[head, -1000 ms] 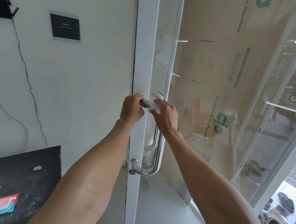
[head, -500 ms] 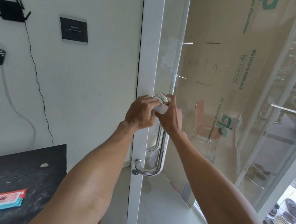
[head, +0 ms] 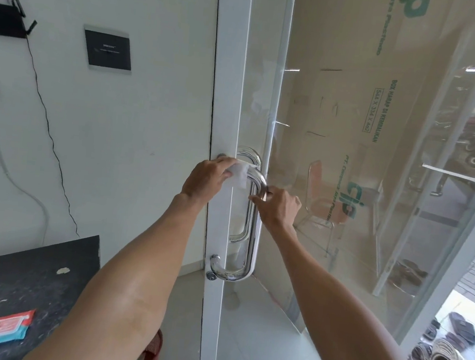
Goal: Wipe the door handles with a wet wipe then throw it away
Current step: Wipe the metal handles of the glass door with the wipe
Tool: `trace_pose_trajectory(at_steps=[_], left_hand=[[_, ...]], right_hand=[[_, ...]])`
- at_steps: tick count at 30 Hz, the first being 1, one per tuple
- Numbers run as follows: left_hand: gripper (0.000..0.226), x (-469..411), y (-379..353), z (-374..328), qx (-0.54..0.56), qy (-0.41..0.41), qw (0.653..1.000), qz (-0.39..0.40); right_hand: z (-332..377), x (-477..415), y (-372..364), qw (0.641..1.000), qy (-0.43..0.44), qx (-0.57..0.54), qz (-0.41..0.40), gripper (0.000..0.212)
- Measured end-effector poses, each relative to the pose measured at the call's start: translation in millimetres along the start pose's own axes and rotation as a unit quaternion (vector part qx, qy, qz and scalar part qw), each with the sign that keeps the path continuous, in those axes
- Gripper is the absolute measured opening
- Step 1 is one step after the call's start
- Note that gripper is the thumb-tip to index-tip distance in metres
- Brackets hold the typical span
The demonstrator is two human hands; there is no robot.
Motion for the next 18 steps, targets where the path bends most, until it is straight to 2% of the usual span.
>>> trace_pose_trajectory(at_steps=[8, 10, 12, 16, 18], left_hand=[[0.038, -10.9, -9.2, 22.8, 0.027, 0.133, 0.988, 0.079], [0.056, -13.3, -15.5, 13.2, 0.038, 0.117, 0.99, 0.074], [0.069, -13.1, -19.9, -6.3, 0.037, 0.067, 0.995, 0.058], [0.07, -6.8, -41.0, -51.1, -0.06, -0.042, 0.996, 0.053], [0.068, -0.3, -57.0, -59.0, -0.117, -0.033, 0.991, 0.056]], right_hand=[[5.0, 3.0, 1.4, 0.999, -0.016, -0.038, 0.011, 0.03], [6.1, 3.7, 2.4, 0.999, -0.018, -0.036, 0.015, 0.031], [6.6, 3.7, 2.8, 0.999, -0.018, -0.034, 0.02, 0.031], [9.0, 5.3, 7.4, 0.999, -0.022, -0.019, 0.024, 0.026], [9.2, 6.6, 9.4, 0.999, -0.021, -0.01, 0.022, 0.021]])
Point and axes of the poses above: each hand's wrist, its own x-axis away from the middle knuckle, its own y-axis out of the back of the hand, z = x × y, the point moved 4 cm from there along -x, towards the middle knuckle, and after that the axes turned 15 degrees about z, right-handed, at the moved point
